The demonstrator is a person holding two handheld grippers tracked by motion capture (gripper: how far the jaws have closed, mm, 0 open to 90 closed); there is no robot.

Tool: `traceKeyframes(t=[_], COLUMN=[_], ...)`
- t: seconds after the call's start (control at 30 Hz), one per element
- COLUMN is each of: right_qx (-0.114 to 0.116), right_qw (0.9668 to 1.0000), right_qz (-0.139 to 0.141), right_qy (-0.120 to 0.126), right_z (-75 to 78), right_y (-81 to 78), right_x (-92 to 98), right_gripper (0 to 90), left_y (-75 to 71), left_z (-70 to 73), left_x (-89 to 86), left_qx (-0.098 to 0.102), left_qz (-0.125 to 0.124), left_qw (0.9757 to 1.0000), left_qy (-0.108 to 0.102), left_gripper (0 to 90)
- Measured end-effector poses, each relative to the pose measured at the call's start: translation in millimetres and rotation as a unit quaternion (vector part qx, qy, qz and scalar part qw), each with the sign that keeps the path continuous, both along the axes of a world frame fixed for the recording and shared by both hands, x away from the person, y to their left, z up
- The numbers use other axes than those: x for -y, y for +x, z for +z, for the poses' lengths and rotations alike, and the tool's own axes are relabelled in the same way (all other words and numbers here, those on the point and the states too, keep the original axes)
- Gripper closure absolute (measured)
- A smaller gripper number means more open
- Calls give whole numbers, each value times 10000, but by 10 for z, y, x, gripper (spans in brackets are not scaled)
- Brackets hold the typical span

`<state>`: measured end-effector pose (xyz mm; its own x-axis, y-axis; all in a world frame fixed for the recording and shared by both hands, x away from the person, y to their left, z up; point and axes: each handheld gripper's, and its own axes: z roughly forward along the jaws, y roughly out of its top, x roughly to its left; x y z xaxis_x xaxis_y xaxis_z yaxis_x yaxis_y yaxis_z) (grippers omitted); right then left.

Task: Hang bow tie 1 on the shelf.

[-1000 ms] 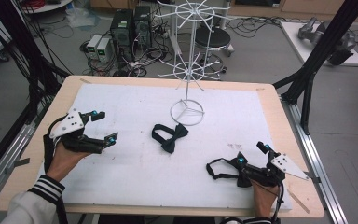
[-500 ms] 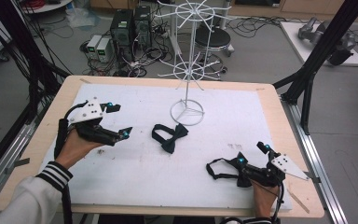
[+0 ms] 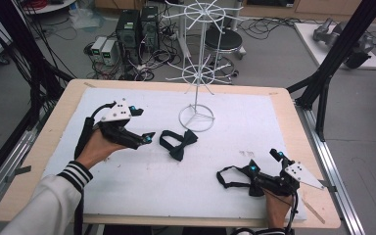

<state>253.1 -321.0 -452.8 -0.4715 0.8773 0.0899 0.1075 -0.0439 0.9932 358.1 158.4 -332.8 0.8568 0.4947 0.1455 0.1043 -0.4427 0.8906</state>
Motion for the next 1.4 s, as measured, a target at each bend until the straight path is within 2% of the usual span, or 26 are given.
traceKeyframes(t=[0.33,0.43,0.67,1.0,1.2,1.4], right_qx=[7,0,16,15,9,9], right_qw=[10000,10000,10000,10000,10000,10000], right_qz=[-3,-5,-7,-7,-13,-16], right_qy=[-10,-3,-8,-11,-6,8], right_z=[0,0,0,0,0,0], right_y=[1,0,0,2,1,4], right_x=[2,2,-1,2,3,4], right_gripper=[93,93,93,93,93,93], left_y=[103,128,175,230,275,342], left_z=[35,15,-45,-114,-162,-235], left_x=[224,299,451,562,663,794], left_qx=[-199,-276,-421,-591,-760,-969], left_qz=[-6,-17,-80,-47,-118,-140], left_qw=[9996,9994,9982,9968,9950,9918], left_qy=[203,194,413,543,641,824], left_gripper=[127,127,127,127,127,132])
